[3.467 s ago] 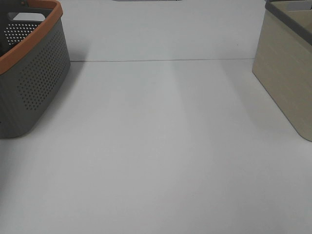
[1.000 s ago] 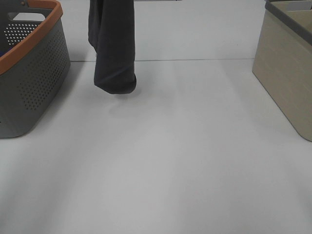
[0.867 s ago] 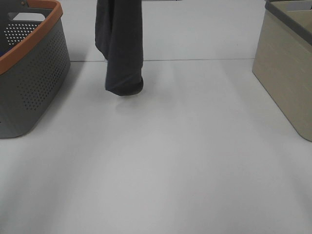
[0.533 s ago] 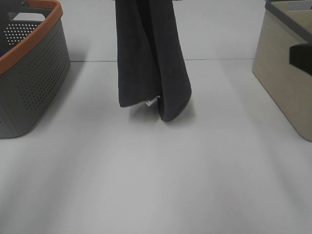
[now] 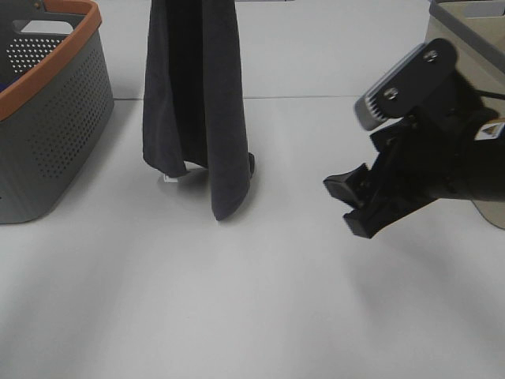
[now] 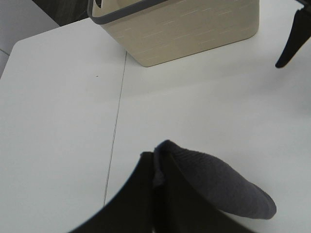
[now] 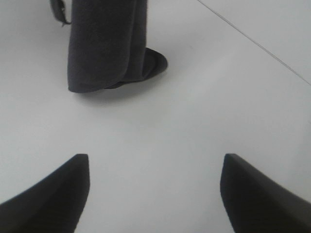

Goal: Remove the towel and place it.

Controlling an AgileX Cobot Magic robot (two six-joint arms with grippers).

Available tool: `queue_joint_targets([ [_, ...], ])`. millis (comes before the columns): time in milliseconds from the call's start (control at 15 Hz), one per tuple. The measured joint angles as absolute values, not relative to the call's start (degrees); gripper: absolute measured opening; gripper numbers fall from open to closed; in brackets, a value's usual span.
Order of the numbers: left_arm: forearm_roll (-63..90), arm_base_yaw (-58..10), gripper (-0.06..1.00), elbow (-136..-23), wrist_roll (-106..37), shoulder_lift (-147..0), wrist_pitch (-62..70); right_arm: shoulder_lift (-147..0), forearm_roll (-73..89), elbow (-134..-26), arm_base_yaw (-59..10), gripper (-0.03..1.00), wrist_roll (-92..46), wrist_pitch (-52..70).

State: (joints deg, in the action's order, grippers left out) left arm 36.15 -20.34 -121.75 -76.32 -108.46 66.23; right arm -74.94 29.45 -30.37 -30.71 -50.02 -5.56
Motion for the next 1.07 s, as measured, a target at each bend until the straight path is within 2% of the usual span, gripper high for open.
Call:
queue_joint_targets([
  [133, 33.0, -20.34, 0.0, -121.75, -76.95, -107.6, 66.23, -80.04, 29.45, -33.0, -34.21, 0.74, -50.08, -6.76],
  [533, 31.74, -20.17, 0.0, -121.87, -79.07, -102.39, 69.27, -89.21, 30.54, -44.4, -34.66, 0.74, -49.05, -2.23],
  [667, 31.68, -20.17, 0.0, -121.87, -79.07, -102.56, 69.39, -89.78, 32.26, -44.63, -34.66, 0.71, -44.58, -9.8],
  [800, 31.68, -20.17, 0.0, -121.87, -79.13, -102.85, 69.5, -89.78, 25.04, -41.6, -34.66, 0.7, -30.02, -21.14],
  [933, 31.68, -20.11, 0.0, -121.87, -79.13, -103.08, 69.39, -90.24, 9.8, -37.7, -34.66, 0.7, -8.88, -31.0],
  [1067, 31.68, -19.31, 0.0, -121.87, -79.13, -103.08, 69.39, -93.33, -9.05, -34.09, -32.77, 0.7, 15.24, -46.98],
])
